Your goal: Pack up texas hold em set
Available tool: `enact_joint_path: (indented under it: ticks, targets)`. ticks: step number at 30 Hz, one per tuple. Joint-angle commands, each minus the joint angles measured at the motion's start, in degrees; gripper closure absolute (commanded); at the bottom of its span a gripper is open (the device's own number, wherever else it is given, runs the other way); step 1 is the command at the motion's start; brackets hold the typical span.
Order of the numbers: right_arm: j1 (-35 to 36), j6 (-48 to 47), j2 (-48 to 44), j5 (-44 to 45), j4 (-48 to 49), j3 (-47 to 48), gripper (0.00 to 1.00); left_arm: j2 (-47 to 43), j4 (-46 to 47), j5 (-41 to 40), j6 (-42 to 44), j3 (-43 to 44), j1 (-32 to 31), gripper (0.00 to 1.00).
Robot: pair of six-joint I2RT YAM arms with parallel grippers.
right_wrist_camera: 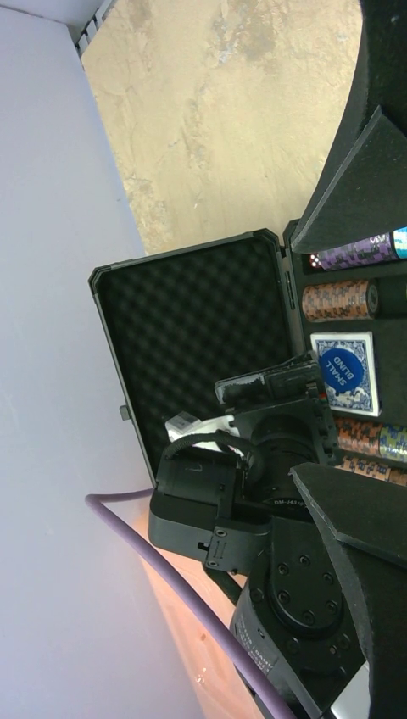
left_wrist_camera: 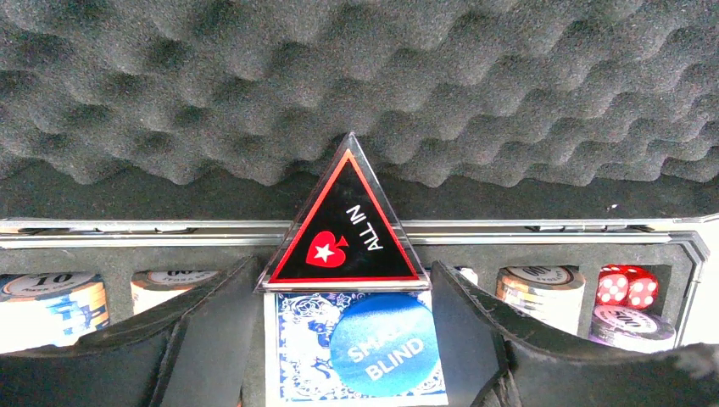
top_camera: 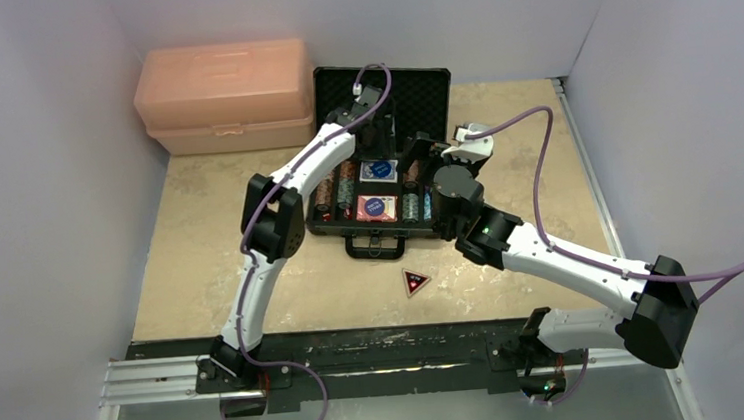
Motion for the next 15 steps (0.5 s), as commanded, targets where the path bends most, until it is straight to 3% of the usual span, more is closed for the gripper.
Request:
enact_joint_path:
  ticks: [1, 15]
  targets:
    - [0.4, -0.5, -1.3, -0.2, 2.4, -0.3, 0.01, -3.5, 2.8, 1.7, -0.7, -1.9, 0.3, 0.45]
    - [0.4, -0.3, -1.0, -0.7, 2.4, -0.3, 0.01, -7.9, 2.2, 1.3, -1.3, -5.3, -0.3, 0.46]
